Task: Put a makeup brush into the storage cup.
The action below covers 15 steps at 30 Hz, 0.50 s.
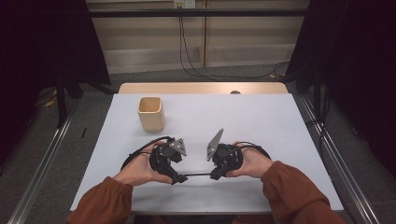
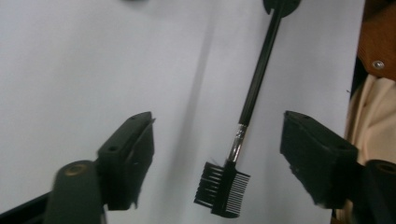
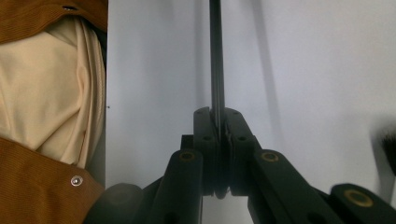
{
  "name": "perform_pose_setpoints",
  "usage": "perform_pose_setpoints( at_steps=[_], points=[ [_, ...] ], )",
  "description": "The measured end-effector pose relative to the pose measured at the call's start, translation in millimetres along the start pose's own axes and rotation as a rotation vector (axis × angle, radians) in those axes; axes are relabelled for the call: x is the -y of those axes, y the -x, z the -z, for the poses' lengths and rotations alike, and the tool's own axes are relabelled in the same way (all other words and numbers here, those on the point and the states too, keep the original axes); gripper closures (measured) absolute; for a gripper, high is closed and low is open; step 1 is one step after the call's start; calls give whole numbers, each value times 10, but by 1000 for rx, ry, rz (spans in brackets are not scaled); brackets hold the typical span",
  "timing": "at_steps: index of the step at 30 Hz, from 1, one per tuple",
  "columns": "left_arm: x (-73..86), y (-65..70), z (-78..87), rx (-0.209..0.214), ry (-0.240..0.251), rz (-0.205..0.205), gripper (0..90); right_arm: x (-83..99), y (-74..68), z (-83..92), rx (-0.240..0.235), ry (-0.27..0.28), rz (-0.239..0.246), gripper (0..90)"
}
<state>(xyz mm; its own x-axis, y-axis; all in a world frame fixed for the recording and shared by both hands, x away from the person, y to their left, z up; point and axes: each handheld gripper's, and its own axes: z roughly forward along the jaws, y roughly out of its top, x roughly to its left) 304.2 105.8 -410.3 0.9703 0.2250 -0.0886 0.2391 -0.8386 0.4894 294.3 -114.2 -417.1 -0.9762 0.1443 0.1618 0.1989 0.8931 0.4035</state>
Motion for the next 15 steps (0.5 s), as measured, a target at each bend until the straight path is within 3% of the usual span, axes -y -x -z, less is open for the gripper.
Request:
perform_pose_setpoints(
  at_steps=[4,9,13,15],
  points=[
    [106,6,44,-25,78,56,159,40,15,37,5,14,-22,859],
    [237,6,126,-50,131,107,100,121,46,54,18,29,-53,859],
    [348,-13,159,-51,162,136,53,168,31,63,32,33,-67,859],
    [399,-30,157,-71,157,143,48,189,23,72,40,35,-68,859]
  ],
)
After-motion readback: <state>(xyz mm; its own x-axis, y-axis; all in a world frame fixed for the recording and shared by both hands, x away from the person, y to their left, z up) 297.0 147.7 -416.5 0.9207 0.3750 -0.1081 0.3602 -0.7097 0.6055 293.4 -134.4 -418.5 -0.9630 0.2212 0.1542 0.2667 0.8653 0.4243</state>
